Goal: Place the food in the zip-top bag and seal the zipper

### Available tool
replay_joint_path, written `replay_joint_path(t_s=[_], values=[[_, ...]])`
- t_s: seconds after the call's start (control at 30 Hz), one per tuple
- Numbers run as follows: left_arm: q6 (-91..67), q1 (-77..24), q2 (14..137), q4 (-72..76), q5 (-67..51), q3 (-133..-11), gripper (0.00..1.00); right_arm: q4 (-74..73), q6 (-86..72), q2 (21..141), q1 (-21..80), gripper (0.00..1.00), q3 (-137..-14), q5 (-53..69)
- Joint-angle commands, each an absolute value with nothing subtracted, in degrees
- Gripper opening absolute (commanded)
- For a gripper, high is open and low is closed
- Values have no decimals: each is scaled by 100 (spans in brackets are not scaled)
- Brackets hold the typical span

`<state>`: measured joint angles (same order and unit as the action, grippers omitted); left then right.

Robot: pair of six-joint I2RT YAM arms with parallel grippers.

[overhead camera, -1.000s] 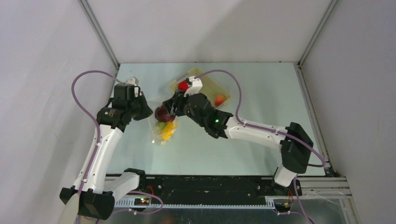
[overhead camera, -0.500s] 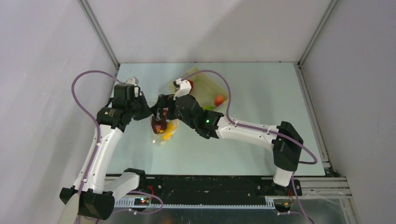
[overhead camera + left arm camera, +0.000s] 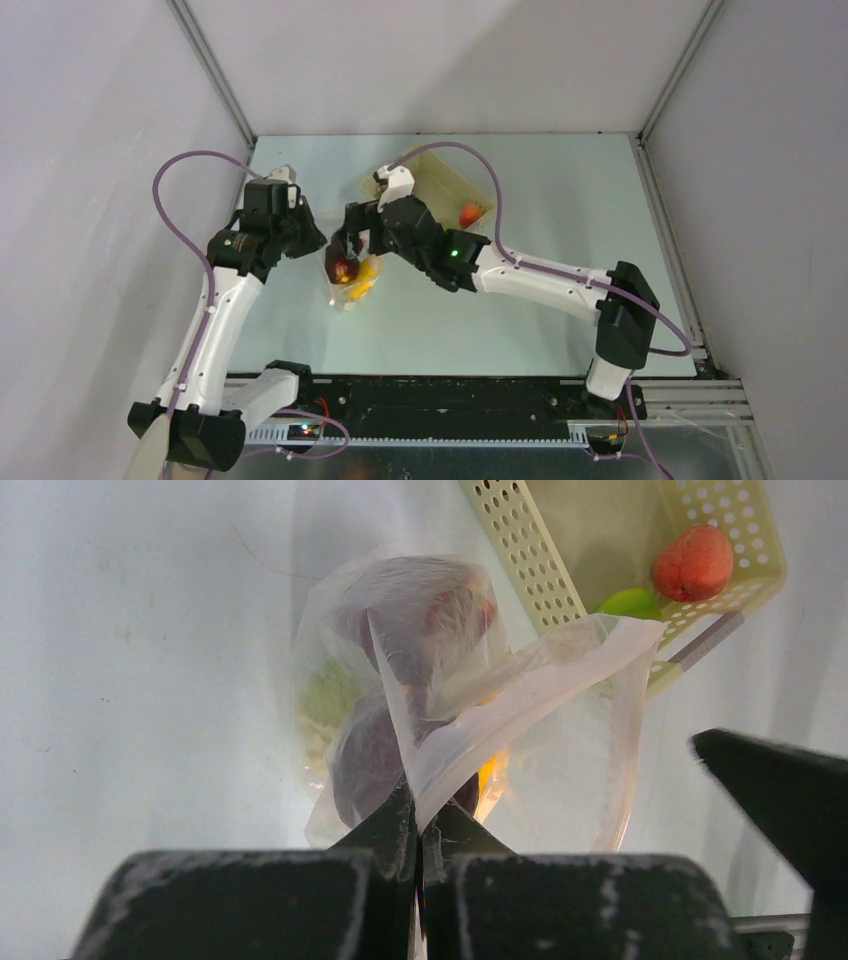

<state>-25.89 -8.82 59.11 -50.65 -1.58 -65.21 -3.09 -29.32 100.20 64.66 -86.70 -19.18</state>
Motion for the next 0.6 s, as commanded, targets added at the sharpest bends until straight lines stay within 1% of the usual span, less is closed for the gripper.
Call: replay_joint_path(t_s=[0.0,0.1,0.17,0.23,0.33,0.47,0.57], values=[[-2537,-861,5805,-4980,-21,-6487,0,-667,-2310,9497,6004,100,-8713,-1696],[-2532,-862,5837,-4984,-19,-6490,0,-882,-1957,9556,5479,100,-8735,-768],[-2538,-864,5862,-4967,-27,-6486,0,-1070,-1876,9625,5178,100,-8752,-526],[-2528,-866,5885,-4959,-41,-6482,0,-1239,-1932,9709,4933,99,-8754,-559],[-2503,-866,5915,-4991,-24,-6488,0,-1530,-1600,9923,4623,99,-8976,-525],[-2480,-862,5933,-5098,361,-6534,0,-2412,-456,10460,4430,100,-9677,-479],[-2463,-862,5996,-5238,875,-6617,0,-2783,895,10834,4371,100,-9914,-812]])
